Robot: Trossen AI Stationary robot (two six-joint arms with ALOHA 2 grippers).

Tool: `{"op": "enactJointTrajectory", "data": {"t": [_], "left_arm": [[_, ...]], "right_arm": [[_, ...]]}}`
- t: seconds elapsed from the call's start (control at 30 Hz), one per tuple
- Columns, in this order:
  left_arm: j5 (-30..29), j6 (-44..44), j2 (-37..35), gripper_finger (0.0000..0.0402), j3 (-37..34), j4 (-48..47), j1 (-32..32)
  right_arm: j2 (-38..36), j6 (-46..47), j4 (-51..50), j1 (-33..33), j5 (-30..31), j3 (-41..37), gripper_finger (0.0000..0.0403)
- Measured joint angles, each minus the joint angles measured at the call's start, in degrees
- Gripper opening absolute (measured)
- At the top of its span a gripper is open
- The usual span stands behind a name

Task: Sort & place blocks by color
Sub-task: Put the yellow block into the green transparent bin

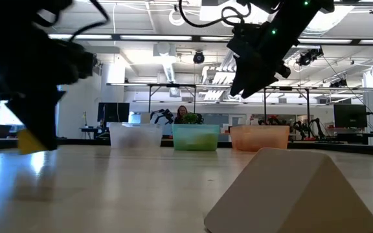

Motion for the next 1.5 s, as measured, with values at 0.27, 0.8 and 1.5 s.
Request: {"op": "enactJointTrajectory", "data": {"t": [0.27,0.8,1.5], "left_arm": [[-0.7,16.9,0.0,0.0054,0.0,8.0,11.7],[10.2,44.0,0.0,0.0054,0.0,40.4,32.8],[12.3,55.1,2.9,0.0054,0.1,66.1,54.2]], "right_arm": [[0.0,1.2,1.4,2.4,0.1,0.0,0.0204],[0.0,6.4,1.3,9.5,0.2,0.0,0.0204],[0.0,7.3,0.6,12.5,1.8,0.0,0.0204]]}}
